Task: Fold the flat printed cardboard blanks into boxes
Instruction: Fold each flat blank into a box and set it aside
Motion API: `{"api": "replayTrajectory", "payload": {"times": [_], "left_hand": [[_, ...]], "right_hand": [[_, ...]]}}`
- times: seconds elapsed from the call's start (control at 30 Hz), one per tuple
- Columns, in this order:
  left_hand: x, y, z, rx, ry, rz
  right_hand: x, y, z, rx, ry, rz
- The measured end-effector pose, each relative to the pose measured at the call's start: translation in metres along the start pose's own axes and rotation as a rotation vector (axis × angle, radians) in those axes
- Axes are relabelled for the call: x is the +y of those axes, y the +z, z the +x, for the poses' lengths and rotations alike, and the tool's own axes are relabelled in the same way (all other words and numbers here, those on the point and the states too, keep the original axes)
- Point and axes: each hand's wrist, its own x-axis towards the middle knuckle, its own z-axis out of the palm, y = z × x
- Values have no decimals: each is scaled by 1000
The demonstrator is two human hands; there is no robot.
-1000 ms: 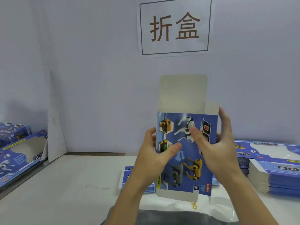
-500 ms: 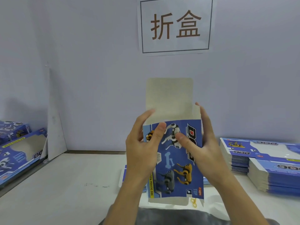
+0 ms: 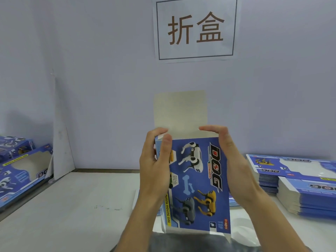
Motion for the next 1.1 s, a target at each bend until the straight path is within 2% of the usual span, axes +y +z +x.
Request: {"api": "replayTrajectory", "payload": {"times": [0.13, 0.23, 0.33, 0.57, 0.8, 0.93, 1.0, 1.1], "left_hand": [[1, 1, 2, 24, -36, 1], [5, 0, 5, 1, -75, -87], [8, 0, 5, 4, -81, -165], [7, 1, 6, 47, -61, -118], [16, 6, 3, 161, 25, -225], [14, 7, 0, 169, 66, -146], [11, 6, 0, 174, 51, -172], [8, 1, 1, 164, -54, -346]], "right_hand": [[-3, 2, -3, 94, 12, -7], [-3, -1, -2, 140, 36, 24], [-1, -3, -3, 120, 58, 73], [-4, 0, -2, 50, 25, 92], [0, 1, -6, 151, 3, 412], [2, 0, -6, 108, -15, 357], [2, 0, -7, 81, -30, 351], [5, 0, -9, 109, -12, 380]]}}
